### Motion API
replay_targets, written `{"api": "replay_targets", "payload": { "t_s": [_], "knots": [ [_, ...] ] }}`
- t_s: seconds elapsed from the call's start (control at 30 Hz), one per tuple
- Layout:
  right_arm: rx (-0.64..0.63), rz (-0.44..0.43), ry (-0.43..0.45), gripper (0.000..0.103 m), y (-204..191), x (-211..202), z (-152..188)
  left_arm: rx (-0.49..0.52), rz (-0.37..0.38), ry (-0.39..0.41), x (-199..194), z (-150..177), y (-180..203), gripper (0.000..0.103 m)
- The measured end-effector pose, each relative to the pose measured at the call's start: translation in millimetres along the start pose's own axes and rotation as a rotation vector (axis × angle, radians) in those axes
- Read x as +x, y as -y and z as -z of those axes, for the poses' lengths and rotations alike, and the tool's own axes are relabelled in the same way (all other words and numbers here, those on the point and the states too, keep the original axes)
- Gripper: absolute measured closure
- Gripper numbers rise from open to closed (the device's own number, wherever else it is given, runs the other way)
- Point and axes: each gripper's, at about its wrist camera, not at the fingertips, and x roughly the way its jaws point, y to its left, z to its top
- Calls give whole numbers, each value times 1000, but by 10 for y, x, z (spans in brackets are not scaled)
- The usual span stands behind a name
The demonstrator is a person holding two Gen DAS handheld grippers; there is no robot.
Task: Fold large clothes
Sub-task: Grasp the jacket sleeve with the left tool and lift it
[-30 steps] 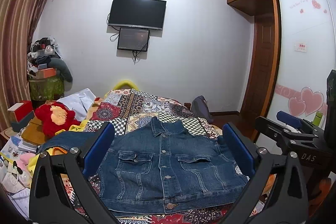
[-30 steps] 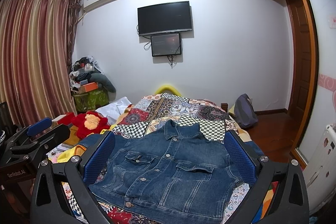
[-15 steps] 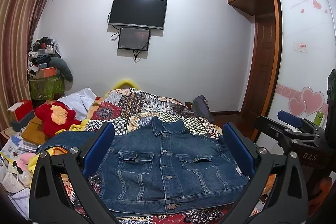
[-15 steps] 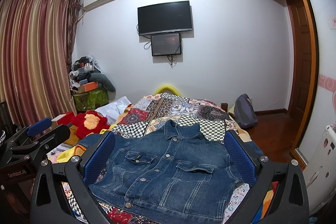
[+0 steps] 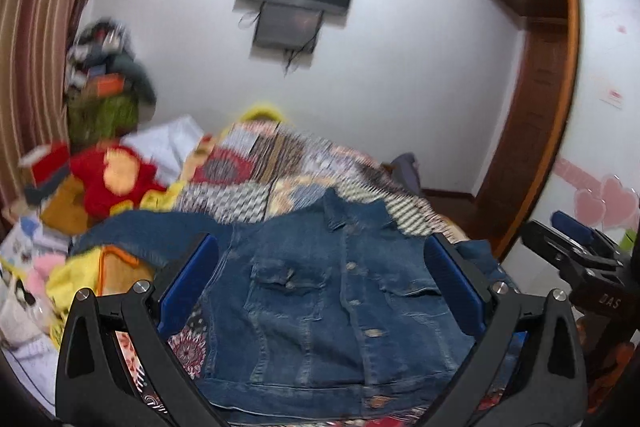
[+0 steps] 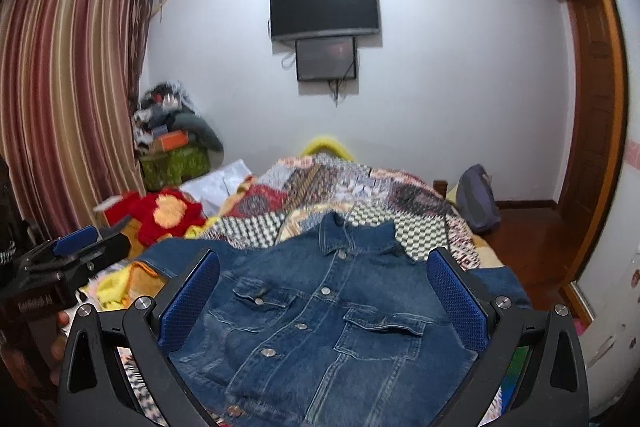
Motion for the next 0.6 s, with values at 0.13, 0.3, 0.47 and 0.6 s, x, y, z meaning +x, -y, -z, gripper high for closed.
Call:
{"api": "replay_targets", "payload": {
  "t_s": [0.13, 0.3, 0.47, 0.6],
  "knots": [
    [-49, 8, -81, 0, -72, 556, 36, -60, -86, -109, 531, 55, -499, 0],
    [-139, -34, -146, 0, -164, 1224, 41, -127, -227, -281, 1257, 151, -1215, 0],
    [-212, -84, -259, 0, -337, 1837, -12, -204, -264, -407, 1758, 282, -1732, 0],
    [-279, -135, -359, 0, -538, 2261, 6, -241, -187, -529, 2068, 431, -1920, 0]
  ]
}}
